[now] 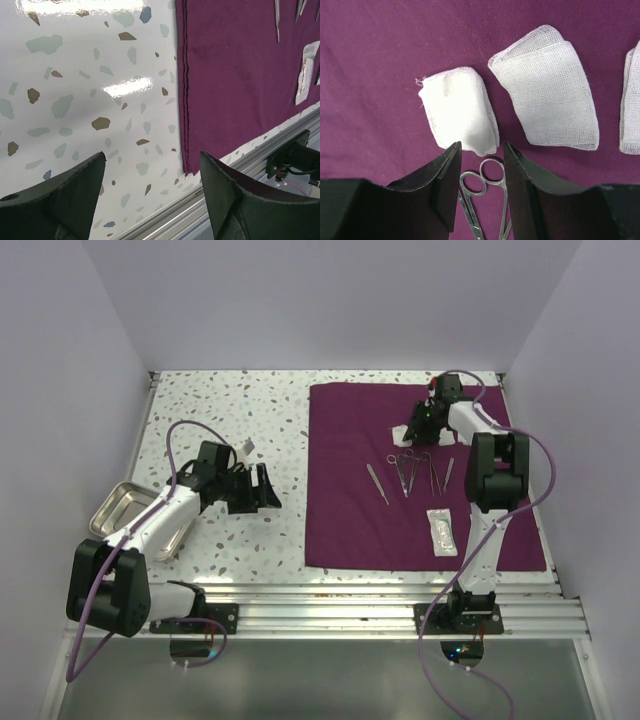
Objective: Prepare the surgical pack
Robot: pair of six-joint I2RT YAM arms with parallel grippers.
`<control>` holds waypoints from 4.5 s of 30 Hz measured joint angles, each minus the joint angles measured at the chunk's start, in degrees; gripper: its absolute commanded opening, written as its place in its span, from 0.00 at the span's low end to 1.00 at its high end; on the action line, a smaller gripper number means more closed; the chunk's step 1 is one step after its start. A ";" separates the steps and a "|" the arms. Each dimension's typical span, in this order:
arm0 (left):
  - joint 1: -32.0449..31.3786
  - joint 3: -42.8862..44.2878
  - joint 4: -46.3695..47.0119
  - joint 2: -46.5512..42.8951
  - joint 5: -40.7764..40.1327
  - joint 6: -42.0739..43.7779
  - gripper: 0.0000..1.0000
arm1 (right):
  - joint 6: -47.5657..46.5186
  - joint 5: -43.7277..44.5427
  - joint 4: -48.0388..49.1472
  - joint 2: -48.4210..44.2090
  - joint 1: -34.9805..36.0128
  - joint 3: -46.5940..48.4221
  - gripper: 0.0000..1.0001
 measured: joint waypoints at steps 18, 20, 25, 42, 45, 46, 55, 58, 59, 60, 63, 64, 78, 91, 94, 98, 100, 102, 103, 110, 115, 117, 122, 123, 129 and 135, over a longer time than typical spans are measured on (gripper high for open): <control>0.00 0.00 0.02 0.00 0.02 -0.04 0.79 | 0.52 -0.94 0.44 0.98 0.00 0.00 0.35; 0.00 0.00 0.02 0.00 0.04 -0.04 0.79 | 0.57 -0.96 0.44 1.07 0.00 0.02 0.34; 0.00 0.00 0.02 0.00 0.04 -0.07 0.79 | 0.70 -1.01 0.57 1.66 -0.04 0.74 0.24; 0.00 -0.04 0.48 -0.02 0.22 -0.48 0.79 | 1.14 -0.63 -0.83 1.77 -0.02 4.13 0.00; 0.00 -0.13 0.68 -0.02 0.31 -0.50 0.80 | 0.72 0.11 -1.38 1.73 -0.02 5.95 0.00; 0.00 -0.20 0.76 -0.02 0.37 -0.50 0.79 | 0.59 0.48 -1.49 1.70 -0.02 6.14 0.00; 0.00 -0.57 1.33 -0.04 0.85 -0.48 0.79 | -1.55 2.01 -3.28 1.70 -0.02 6.47 0.00; 0.02 -0.81 1.33 -0.04 1.09 -0.46 0.79 | -1.73 1.57 -3.28 1.70 -0.02 6.47 0.00; 0.07 -0.83 1.33 -0.04 1.18 -0.46 0.79 | -1.75 1.31 -3.26 1.70 -0.02 6.47 0.00; 0.07 -0.83 1.36 -0.04 1.22 -0.44 0.79 | -1.75 0.76 -3.26 1.70 -0.02 6.47 0.00; 0.11 -0.83 1.33 -0.04 1.27 -0.44 0.80 | -1.73 -0.42 -3.26 1.70 -0.02 6.51 0.06; 0.13 -0.83 1.33 -0.04 1.27 -0.42 0.80 | -1.66 -0.74 -3.26 1.70 -0.02 6.56 0.14; 0.66 -0.83 1.36 -0.02 1.68 -0.35 0.79 | -0.98 -0.94 -3.72 1.77 -0.02 6.80 0.51; 0.83 -0.83 1.33 0.20 1.73 0.04 0.80 | -0.74 -1.22 -4.61 4.22 -0.07 8.07 0.52; 0.85 -0.83 1.36 0.22 1.73 0.04 0.80 | -0.28 -2.03 -4.55 4.35 -0.11 8.04 0.50; 0.85 -0.83 1.33 0.35 1.73 0.04 0.80 | 0.46 -3.04 -4.55 4.42 -0.24 8.02 0.49; 0.85 -0.83 1.36 0.37 1.73 0.04 0.80 | 0.68 -3.13 -4.33 4.42 -0.26 7.87 0.49; 0.85 -0.83 1.36 0.37 1.73 0.04 0.79 | 0.81 -3.10 -3.93 4.42 -0.31 7.28 0.48; 0.85 -0.83 1.36 0.37 1.73 0.04 0.80 | 0.85 -3.08 -3.93 4.42 -0.31 6.84 0.48; 0.85 -0.83 1.38 0.42 1.75 0.04 0.80 | 0.98 -2.78 -2.86 3.89 -0.35 5.31 0.48; 0.85 -0.83 1.55 0.57 2.10 0.02 0.79 | 0.98 -2.40 -2.75 3.08 -0.35 4.09 0.48; 0.85 -0.83 1.57 0.57 2.14 0.04 0.80 | 0.98 -2.38 -2.45 2.80 -0.35 3.61 0.48; 0.85 -0.83 1.60 0.57 2.14 0.04 0.79 | 1.11 -2.62 -2.32 2.54 -0.55 3.10 0.48; 0.85 -0.83 1.60 0.57 2.16 0.04 0.80 | 1.20 -2.75 -2.32 2.54 -0.70 3.10 0.48; 0.87 -0.83 1.60 0.57 2.16 0.07 0.80 | 2.01 -3.02 -2.36 2.56 -1.55 3.10 0.48; 0.87 -0.83 1.60 0.57 2.16 0.24 0.80 | 2.80 -3.26 -2.29 2.67 -1.73 3.13 0.45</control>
